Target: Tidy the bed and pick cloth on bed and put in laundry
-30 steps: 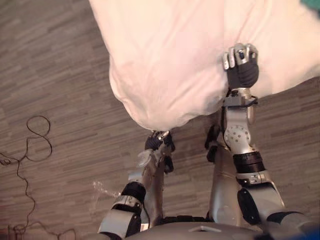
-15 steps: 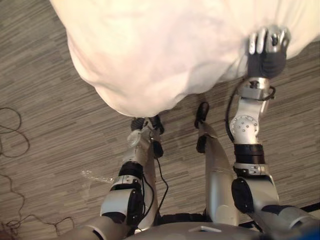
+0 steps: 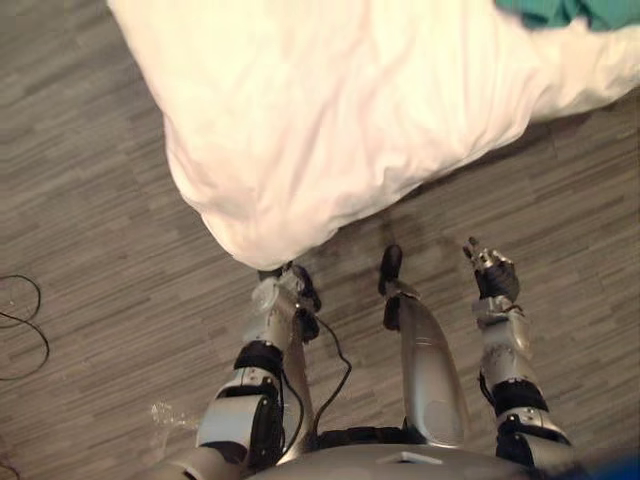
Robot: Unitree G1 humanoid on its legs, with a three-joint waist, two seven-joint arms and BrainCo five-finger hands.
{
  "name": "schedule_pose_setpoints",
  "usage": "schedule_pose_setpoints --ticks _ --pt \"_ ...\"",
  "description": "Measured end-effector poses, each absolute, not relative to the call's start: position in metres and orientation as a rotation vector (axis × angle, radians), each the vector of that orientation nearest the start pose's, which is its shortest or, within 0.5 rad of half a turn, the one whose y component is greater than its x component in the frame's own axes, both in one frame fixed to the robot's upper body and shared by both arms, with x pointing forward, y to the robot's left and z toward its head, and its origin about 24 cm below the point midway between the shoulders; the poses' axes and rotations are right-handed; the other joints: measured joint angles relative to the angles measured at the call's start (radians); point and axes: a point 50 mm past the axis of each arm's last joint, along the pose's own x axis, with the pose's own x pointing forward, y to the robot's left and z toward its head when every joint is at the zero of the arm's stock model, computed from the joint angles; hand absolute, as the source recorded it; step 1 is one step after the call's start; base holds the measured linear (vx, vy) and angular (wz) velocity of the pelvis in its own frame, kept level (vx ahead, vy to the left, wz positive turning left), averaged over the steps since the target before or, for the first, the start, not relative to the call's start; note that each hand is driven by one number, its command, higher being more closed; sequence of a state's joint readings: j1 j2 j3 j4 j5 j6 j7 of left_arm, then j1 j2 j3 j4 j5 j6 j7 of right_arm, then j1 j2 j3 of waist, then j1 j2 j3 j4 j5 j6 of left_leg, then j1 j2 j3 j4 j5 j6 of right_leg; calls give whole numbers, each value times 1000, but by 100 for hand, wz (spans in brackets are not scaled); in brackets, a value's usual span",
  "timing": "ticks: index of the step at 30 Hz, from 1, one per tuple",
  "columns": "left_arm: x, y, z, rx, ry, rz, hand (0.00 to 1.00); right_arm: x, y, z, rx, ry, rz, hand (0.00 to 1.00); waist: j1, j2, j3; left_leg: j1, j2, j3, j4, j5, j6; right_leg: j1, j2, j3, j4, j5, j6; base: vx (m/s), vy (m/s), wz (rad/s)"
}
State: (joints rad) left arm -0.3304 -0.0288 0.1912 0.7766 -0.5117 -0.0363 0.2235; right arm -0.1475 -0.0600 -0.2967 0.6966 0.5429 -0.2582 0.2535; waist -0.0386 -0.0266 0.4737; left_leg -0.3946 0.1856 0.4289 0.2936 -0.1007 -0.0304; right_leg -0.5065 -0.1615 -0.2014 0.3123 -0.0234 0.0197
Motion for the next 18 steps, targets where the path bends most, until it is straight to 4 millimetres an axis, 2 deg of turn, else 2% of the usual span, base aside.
schedule_pose_setpoints --ticks 2,4,6,9,10,12,13,14,15,16,18 --pt "261 165 -70 -500 538 420 0 222 -214 -68 486 249 -222 0 4 0 -41 45 2 -8 3 0 -3 51 -2 -12 3 -17 6 130 -2 16" --pt "241 168 -86 -496 598 441 0 202 -210 -83 450 331 -226 0 7 3 -69 93 15 -20 56 -39 -7 114 -2 -22 31 -53 12 173 16 11" --pt "214 173 -103 -495 662 465 0 179 -211 -96 431 405 -252 0 15 5 -127 108 44 -27 187 -108 11 150 -13 -24 116 -121 26 124 37 7" --pt "187 177 -119 -467 725 448 0 157 -211 -110 420 494 -261 0 34 5 -183 132 61 -33 288 -153 33 181 -16 6 161 -168 34 51 53 -17" --pt "184 178 -120 -465 733 445 0 155 -210 -111 415 503 -257 0 33 6 -188 139 61 -34 287 -157 32 186 -16 9 161 -169 35 23 86 -33" --pt "156 174 -136 -427 823 401 0 129 -208 -123 391 588 -256 0 29 21 -258 190 46 -28 236 -192 -6 203 -14 31 135 -165 45 4 121 -29" --pt "149 174 -139 -424 843 390 0 121 -207 -126 391 610 -263 0 27 22 -278 202 37 -24 211 -196 -10 206 -16 35 124 -160 52 9 129 -23" --pt "143 171 -142 -428 868 368 0 107 -204 -132 394 653 -275 0 25 21 -305 227 25 0 172 -188 -6 224 -17 41 84 -137 59 19 96 -20" --pt "142 171 -143 -421 875 353 0 101 -202 -134 398 671 -280 0 24 22 -314 242 20 8 154 -183 -5 239 -16 42 59 -124 61 18 101 -27" --pt "132 171 -147 -405 910 335 0 89 -200 -138 398 703 -288 0 21 25 -333 264 9 21 121 -171 -3 262 -16 42 10 -95 61 9 83 -24" --pt "126 170 -150 -392 943 303 0 84 -203 -139 401 704 -316 0 3 24 -346 290 -8 32 87 -159 -3 288 -18 51 -43 -51 75 1 92 -21"
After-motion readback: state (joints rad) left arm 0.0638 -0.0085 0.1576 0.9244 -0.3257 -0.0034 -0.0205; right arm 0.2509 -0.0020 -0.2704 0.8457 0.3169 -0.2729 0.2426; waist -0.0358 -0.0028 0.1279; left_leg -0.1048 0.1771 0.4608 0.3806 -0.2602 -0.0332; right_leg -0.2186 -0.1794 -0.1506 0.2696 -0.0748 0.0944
